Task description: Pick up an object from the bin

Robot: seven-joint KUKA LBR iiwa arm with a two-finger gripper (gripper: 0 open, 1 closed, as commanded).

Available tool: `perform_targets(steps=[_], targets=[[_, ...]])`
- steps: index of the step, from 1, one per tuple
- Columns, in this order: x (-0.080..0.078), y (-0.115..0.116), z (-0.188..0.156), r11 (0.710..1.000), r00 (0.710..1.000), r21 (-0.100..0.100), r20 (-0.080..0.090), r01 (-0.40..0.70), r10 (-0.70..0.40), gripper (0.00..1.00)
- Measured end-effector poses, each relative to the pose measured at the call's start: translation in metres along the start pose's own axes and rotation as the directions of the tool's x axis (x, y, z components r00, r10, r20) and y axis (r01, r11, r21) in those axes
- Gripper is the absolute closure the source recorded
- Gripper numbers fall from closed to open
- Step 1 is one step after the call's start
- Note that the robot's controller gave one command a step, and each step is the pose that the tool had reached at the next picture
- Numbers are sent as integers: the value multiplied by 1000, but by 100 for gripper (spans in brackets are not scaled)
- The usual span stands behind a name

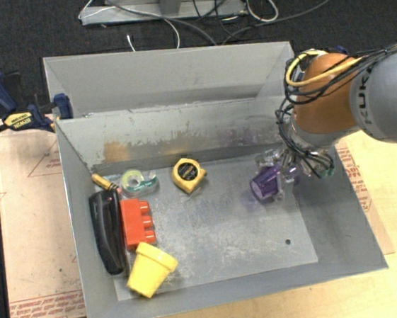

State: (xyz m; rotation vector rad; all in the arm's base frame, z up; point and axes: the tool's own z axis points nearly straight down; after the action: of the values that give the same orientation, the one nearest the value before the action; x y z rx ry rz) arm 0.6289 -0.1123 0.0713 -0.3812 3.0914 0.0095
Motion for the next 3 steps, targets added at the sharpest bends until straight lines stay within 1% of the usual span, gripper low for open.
perform_targets(steps=[1, 2, 3], targets=[[0, 0, 0, 1000, 1000, 0, 0, 0, 0, 100], [0, 1, -17, 1000, 1000, -2, -3, 0, 0, 100], [-1, 1, -37, 1000, 1000, 0, 1, 0, 0, 100]])
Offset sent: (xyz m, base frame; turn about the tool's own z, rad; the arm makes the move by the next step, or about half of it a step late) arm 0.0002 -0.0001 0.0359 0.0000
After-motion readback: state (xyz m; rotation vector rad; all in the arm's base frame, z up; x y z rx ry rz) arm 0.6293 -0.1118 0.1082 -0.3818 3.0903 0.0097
